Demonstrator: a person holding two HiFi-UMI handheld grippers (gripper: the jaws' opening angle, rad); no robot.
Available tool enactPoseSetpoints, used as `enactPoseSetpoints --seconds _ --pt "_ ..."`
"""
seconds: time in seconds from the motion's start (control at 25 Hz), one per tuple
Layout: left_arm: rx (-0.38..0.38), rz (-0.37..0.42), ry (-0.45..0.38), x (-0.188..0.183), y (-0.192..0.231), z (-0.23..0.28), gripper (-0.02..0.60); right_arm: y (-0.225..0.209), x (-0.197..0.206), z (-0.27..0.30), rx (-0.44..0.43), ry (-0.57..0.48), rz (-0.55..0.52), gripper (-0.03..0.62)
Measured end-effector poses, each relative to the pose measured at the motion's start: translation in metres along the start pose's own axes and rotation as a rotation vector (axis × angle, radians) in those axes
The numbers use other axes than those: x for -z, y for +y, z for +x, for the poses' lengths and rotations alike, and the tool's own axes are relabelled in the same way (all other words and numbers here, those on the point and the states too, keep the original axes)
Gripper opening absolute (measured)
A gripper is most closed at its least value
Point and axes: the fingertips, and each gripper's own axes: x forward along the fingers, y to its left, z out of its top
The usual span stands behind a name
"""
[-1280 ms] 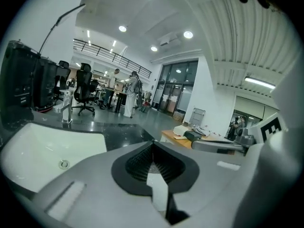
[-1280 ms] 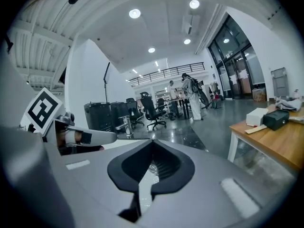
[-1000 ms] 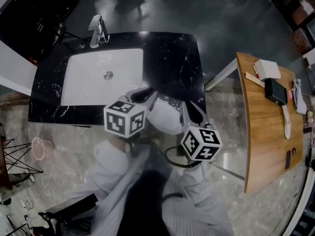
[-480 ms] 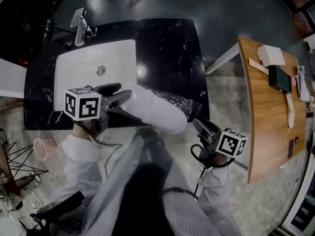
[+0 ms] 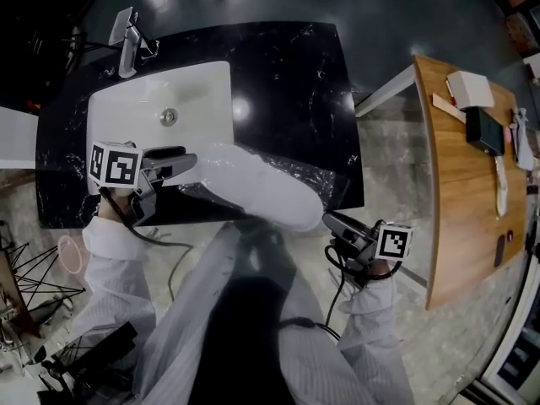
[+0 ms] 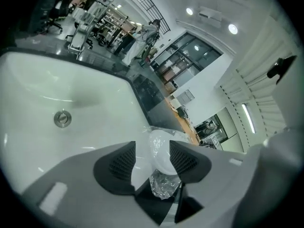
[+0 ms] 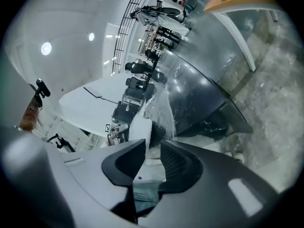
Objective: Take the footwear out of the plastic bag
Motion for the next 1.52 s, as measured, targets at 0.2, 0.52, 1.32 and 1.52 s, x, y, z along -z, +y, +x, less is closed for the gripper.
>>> enactPoseSetpoints --seconds 0.2,0.52,1.32,1.52 --pt "0.028 0.011 0.078 0.007 0.005 0.013 0.196 0.009 0.007 -0.001 -0.129 0.014 0.070 0.115" --pt "0.109 -0.002 0.137 0.016 -0.006 0.029 0.141 0.018 0.014 0.017 -0.300 0.037 0.121 0.120" --pt "0.220 0.061 -0.109 -0.011 -0.071 -0.016 0.123 0.103 0.000 0.014 -0.447 0.033 -0.113 0.120" --pt "0.218 0.118 -0.145 -0.014 -0.079 -0.033 0.117 0.109 -0.009 0.002 -0.405 -0.001 -0.168 0.094"
